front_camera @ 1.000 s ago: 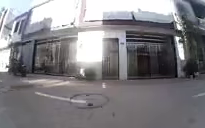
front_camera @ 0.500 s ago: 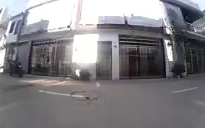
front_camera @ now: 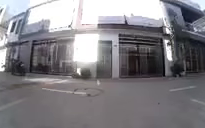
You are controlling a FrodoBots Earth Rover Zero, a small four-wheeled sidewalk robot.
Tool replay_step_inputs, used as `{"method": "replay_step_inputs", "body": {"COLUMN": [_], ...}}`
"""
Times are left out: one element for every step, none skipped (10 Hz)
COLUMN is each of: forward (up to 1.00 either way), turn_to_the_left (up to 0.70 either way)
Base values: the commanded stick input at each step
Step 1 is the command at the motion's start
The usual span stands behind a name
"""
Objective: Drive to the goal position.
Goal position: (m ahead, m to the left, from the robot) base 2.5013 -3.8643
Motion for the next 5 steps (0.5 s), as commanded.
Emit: {"method": "replay_step_inputs", "body": {"forward": [1.0,1.0,1.0,1.0,1.0], "turn_to_the_left": [-0.27,-0.27,-0.27,-0.27,-0.27]}}
